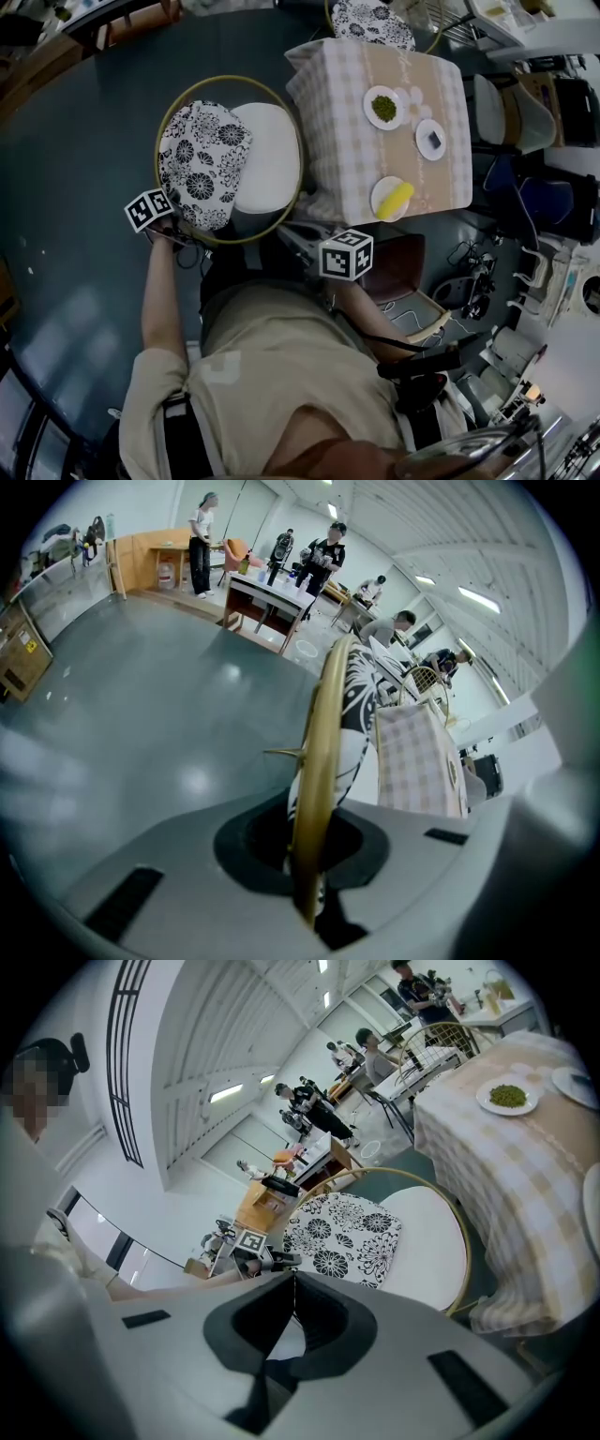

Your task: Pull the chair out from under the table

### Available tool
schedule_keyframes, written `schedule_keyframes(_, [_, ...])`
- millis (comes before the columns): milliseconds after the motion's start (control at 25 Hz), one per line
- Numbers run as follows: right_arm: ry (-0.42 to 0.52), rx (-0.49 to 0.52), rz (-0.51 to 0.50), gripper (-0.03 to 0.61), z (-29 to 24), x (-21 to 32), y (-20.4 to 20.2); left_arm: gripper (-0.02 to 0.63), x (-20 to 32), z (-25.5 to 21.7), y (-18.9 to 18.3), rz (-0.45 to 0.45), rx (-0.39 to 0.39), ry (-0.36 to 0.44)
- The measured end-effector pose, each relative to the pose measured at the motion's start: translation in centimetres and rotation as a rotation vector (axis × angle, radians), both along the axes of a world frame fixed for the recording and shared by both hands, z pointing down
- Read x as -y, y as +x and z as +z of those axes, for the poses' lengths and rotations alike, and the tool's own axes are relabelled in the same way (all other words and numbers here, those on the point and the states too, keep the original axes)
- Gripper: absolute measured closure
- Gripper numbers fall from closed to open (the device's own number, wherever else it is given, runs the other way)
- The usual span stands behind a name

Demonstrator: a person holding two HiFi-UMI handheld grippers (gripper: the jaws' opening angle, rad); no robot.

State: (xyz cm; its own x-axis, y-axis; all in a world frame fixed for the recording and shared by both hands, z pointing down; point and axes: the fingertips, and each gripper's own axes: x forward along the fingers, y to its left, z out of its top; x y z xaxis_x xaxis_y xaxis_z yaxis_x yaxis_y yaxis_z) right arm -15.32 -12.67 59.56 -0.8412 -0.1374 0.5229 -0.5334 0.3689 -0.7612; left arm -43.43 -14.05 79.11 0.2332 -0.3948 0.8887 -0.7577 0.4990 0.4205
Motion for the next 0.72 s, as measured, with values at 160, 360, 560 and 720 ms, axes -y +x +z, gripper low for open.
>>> schedule_keyframes(160, [-0.004,-0.006,-0.009,0.566,1.1,0.4,0.6,0.598,-0.5,1.0,0.4,-0.006,0.005,0.004])
schedule_keyframes(360, [-0.011,-0.011,-0.035,0.566,1.7,0.0,-0.5,0.597,-0.6,1.5,0.6,0.045,-0.011,-0.008])
schedule_keyframes(560, [-0.013,-0.006,-0.105,0.566,1.0,-0.4,-3.6,0.548,-1.1,1.0,0.5,0.096,-0.039,-0.022])
schedule_keyframes(720, [-0.007,-0.004,-0.133,0.566,0.5,-1.0,-5.6,0.384,-2.3,0.9,1.9,0.184,-0.146,-0.019])
